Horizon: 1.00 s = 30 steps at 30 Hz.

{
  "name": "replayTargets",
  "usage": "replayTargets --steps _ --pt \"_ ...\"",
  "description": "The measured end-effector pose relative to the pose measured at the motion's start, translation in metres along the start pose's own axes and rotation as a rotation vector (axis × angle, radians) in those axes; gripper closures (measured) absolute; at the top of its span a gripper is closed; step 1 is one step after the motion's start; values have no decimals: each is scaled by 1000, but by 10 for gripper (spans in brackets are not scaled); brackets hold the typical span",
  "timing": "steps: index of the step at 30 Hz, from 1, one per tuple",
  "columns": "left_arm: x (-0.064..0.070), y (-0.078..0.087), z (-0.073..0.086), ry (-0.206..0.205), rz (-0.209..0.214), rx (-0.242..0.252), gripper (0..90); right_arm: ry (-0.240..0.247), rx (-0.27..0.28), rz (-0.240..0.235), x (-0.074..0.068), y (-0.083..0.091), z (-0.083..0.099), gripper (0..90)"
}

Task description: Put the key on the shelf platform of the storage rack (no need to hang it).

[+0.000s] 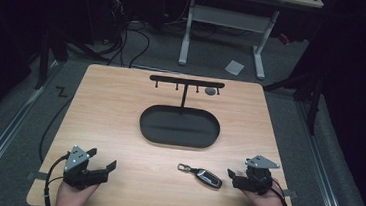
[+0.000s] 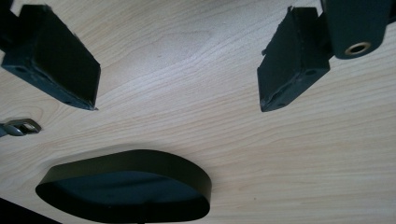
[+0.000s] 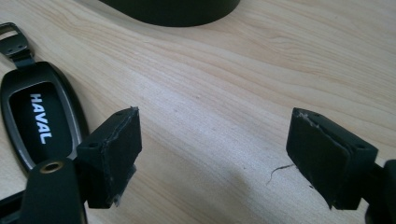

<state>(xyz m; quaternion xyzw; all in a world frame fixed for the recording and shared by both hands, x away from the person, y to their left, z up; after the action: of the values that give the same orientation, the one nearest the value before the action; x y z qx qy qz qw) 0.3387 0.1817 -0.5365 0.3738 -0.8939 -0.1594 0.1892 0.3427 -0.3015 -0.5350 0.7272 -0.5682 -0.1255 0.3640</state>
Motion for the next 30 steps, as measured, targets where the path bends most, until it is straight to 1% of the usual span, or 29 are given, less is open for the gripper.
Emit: replayTargets --steps 2,4,6,10,11,12,13,14,16,17,18,19,20,21,22,24,26,27,28,29,30 --pt "1 0 0 -2 4 6 141 0 -21 -17 0 1 -2 198" --pt "1 0 0 -1 10 4 144 24 -57 -26 0 2 -4 198" --pt "1 -1 0 0 13 1 144 64 -93 -30 1 3 -8 198" --pt "1 -2 0 -3 16 6 145 93 -156 -37 3 4 -14 201" --pt "1 -2 0 -5 16 6 145 103 -166 -36 3 4 -15 202" --pt "1 -2 0 -5 16 6 145 103 -166 -36 3 4 -15 202" --pt "2 -2 -1 -10 17 5 145 114 -180 -38 3 4 -16 204" --pt "2 -2 0 -9 18 4 146 121 -205 -39 4 4 -16 205" --pt "2 -3 0 -12 21 -2 147 132 -238 -46 4 3 -17 207" --pt "2 -4 0 -13 23 -3 147 147 -265 -48 4 2 -17 207" --pt "3 -4 0 -15 26 -4 147 157 -281 -52 4 2 -17 207" --pt "3 -4 0 -15 26 -4 148 157 -281 -52 4 2 -17 207" --pt "3 -4 0 -16 28 -5 148 167 -293 -52 4 2 -17 208" --pt "3 -5 0 -16 28 -5 148 190 -325 -53 4 2 -17 210" --pt "3 -5 0 -16 29 -6 148 194 -338 -54 3 2 -17 210" --pt "2 -5 0 -16 29 -7 149 229 -367 -52 3 2 -17 211" --pt "2 -5 0 -17 29 -7 149 257 -387 -52 2 2 -16 211" --pt "2 -5 0 -17 29 -7 150 257 -387 -52 2 2 -16 211" --pt "3 -5 0 -18 29 -8 150 273 -398 -51 2 2 -16 212" --pt "3 -5 0 -19 29 -9 150 305 -417 -53 1 1 -17 214" --pt "3 -6 0 -21 30 -12 150 314 -425 -53 0 1 -17 215"
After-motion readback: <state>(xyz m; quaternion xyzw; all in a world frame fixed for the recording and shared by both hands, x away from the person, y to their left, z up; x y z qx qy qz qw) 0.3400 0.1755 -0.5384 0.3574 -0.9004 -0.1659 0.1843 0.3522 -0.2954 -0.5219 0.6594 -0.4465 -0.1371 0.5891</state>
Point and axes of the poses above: each handheld gripper's, and its own axes: y roughly backward along the jaws, z roughly out of its underside, x roughly to its right, the point moved 5 cm from there along -y, roughly forward along the jaws, and after that the axes turned 11 degrees about z, right-handed, at the moved point
